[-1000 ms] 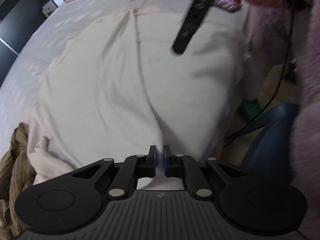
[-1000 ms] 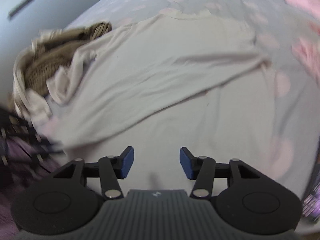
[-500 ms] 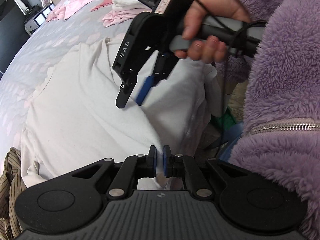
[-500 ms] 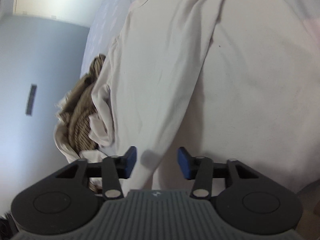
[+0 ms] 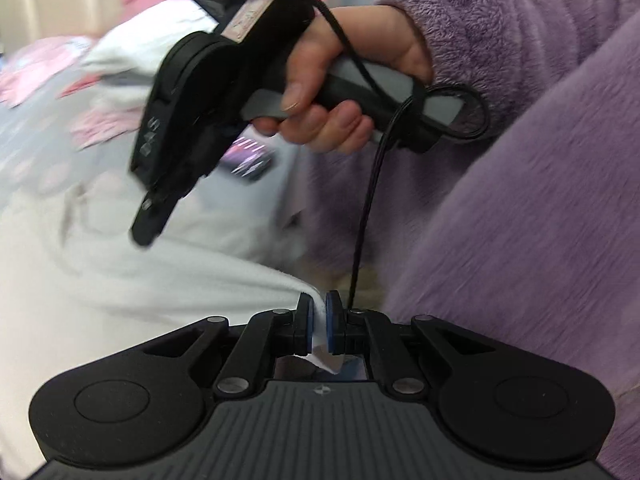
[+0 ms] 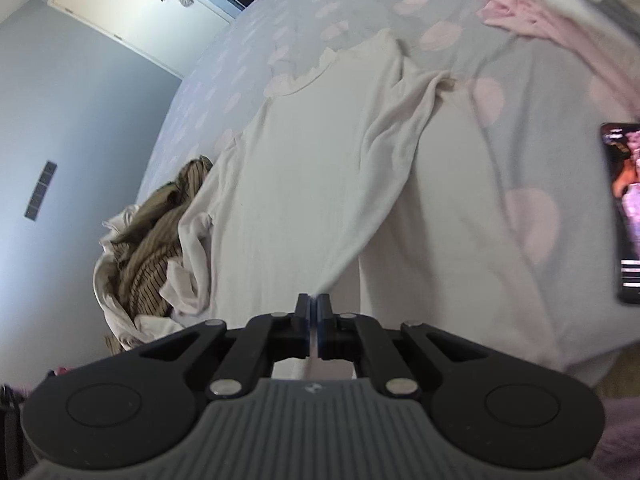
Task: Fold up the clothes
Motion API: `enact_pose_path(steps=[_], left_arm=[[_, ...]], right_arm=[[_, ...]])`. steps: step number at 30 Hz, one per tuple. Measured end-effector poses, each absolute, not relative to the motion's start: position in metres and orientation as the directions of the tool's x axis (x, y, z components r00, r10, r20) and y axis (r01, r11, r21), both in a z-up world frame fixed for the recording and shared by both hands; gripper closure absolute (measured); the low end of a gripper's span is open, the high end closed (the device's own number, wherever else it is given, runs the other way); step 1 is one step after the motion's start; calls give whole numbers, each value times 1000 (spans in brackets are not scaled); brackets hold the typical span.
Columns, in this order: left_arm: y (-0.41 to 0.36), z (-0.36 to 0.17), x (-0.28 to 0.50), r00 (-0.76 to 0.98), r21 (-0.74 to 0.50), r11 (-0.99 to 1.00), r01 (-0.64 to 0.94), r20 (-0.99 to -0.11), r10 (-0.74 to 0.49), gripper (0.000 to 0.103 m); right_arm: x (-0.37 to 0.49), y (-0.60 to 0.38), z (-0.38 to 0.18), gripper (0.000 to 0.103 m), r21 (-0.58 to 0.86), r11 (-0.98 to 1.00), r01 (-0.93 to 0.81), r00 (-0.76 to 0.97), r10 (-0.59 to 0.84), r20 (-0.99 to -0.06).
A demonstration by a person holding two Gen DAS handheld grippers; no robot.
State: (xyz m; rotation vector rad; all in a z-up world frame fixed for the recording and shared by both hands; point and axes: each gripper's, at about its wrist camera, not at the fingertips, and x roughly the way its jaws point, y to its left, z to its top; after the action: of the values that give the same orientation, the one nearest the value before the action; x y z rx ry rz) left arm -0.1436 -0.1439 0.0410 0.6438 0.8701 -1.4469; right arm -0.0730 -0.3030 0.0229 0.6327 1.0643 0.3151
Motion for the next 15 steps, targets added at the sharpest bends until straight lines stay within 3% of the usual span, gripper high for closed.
enact_pose_path(steps=[7,11,13,15], left_arm=[[-172,14,-128,-158,-214,42,976,-824,-544,96],[-164,1,-105,-163,-257,106,961,-830,-534,67],[-158,-2,-93,-158,-267,135,954,-831,-534,60],[-154,-4,-75,-139,-267,172,948,-835,-533,60]], right_arm=[[-80,-316,6,99,455,888,62,397,397,-827],[-72,-320,-11,93,407,912,44,331,371,-867],[-60,-323,-12,92,396,918,35,337,362,-869],[-45,-327,-10,92,388,921,30,356,353,-865]])
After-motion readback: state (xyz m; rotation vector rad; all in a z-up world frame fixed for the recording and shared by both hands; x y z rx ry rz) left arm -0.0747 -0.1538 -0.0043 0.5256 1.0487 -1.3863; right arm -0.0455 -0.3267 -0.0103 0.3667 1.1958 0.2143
